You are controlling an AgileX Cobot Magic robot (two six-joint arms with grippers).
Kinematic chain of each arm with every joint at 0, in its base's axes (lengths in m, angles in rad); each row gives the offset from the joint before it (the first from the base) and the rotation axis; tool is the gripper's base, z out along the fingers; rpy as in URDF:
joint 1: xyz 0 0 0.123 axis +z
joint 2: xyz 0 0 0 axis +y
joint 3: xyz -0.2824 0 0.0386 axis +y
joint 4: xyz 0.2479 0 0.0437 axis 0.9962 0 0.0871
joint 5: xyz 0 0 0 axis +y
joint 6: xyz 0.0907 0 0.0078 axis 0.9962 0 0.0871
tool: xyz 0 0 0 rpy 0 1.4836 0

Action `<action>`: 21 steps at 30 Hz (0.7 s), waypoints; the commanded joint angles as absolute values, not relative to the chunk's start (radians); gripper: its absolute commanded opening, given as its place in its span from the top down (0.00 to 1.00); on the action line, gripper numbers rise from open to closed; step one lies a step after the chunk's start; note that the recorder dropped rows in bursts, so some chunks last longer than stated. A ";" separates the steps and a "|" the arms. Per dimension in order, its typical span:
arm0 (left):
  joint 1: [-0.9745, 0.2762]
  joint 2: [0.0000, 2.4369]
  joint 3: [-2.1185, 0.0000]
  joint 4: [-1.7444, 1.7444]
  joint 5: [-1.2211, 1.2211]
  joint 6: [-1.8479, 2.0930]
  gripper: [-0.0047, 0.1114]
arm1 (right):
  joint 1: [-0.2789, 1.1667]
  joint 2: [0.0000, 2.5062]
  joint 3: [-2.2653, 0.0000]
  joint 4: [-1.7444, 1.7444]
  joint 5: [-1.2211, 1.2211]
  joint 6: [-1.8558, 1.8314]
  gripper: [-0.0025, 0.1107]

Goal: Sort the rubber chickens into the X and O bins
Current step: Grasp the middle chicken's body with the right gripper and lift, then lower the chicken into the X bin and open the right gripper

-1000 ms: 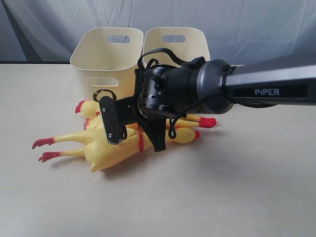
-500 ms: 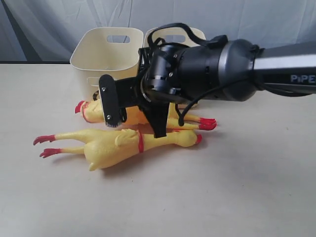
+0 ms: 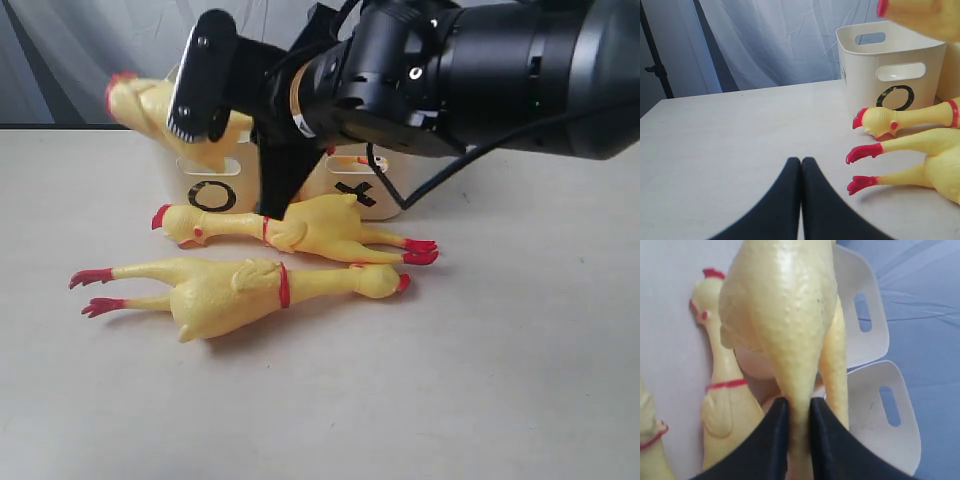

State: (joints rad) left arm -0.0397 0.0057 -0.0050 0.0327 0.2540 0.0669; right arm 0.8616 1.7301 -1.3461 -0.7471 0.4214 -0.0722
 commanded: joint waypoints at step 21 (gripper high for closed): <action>-0.039 0.000 0.000 0.026 0.240 0.064 0.96 | 0.445 1.921 -1.372 -0.727 -0.112 0.866 0.99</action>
State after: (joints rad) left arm -0.0397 0.0057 -0.0050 0.0327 0.2540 0.0669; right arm 0.4742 1.9013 -1.3503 -0.7520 -0.0641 0.8640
